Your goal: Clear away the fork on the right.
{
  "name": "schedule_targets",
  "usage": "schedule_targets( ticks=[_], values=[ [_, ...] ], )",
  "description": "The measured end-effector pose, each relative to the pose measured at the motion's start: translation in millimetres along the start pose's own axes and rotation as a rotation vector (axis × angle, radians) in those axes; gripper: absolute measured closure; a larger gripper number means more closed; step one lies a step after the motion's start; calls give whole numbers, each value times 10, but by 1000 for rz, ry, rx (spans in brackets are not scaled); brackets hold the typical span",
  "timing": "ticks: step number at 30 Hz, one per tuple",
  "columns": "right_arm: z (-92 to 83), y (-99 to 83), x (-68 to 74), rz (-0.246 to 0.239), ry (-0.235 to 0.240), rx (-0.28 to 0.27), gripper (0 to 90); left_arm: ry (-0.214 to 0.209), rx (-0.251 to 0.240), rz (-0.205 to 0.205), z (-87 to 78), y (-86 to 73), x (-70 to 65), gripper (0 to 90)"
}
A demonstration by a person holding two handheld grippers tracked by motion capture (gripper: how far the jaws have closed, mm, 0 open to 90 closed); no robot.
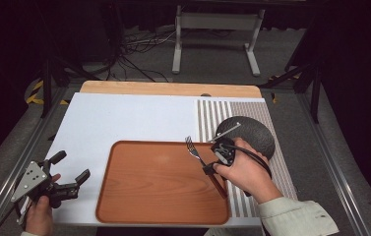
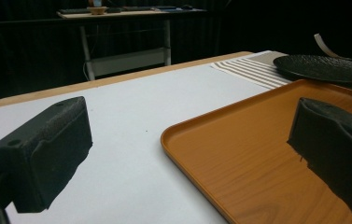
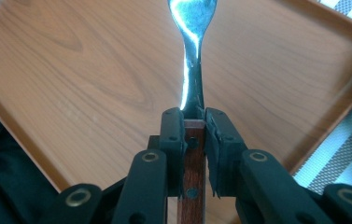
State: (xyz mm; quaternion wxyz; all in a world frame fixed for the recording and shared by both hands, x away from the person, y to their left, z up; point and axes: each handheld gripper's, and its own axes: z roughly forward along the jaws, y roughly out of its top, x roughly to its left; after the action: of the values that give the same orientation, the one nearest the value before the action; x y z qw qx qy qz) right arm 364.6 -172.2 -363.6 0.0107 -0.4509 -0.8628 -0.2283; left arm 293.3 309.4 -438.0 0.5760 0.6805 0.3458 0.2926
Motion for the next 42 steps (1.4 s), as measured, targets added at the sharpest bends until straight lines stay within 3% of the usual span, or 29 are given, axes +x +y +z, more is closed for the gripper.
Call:
schedule_targets(
  ticks=[13,22,42],
  values=[
    [255,-52,32,75,-27,71,783,2,1,3,2,-1,-1,4],
    [405,-67,28,126,-72,116,782,-2,4,1,3,-1,1,4],
    [539,-81,40,165,-84,168,779,-4,3,1,4,-1,-2,4]
  ],
)
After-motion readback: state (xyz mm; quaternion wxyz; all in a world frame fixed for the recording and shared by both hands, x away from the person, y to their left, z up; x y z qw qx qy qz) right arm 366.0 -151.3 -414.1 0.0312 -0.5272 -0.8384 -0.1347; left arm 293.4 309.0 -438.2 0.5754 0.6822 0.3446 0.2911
